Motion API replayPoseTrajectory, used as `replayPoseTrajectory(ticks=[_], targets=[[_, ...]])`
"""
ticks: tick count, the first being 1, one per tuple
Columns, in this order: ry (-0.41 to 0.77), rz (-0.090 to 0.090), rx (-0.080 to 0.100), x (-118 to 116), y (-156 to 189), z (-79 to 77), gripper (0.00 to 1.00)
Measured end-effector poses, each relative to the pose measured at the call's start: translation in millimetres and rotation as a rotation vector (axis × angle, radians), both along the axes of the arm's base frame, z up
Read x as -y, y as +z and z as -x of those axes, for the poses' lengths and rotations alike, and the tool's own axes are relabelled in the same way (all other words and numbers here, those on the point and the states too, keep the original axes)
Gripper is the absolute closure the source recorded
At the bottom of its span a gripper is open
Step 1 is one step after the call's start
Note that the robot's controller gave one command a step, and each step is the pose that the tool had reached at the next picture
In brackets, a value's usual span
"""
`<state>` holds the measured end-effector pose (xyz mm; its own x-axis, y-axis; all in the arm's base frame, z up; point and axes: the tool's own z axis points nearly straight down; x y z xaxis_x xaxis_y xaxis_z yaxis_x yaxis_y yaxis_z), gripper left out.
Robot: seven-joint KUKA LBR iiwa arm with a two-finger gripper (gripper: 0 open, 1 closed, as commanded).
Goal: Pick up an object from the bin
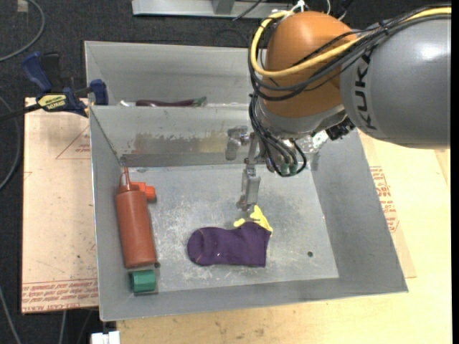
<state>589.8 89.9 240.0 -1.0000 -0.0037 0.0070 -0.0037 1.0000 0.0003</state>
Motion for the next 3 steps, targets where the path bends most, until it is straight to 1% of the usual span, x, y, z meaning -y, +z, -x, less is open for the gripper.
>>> replayPoseTrajectory(ticks=[1, 2, 3], targets=[[-0.002, -0.001, 0.008, 0.4, 5.1, -1.2, 0.00], [0.062, -0.002, 0.012, 10.9, -26.0, 26.4, 0.00], [0.201, 0.000, 0.008, -8.7, -67.6, 48.6, 0.00]])
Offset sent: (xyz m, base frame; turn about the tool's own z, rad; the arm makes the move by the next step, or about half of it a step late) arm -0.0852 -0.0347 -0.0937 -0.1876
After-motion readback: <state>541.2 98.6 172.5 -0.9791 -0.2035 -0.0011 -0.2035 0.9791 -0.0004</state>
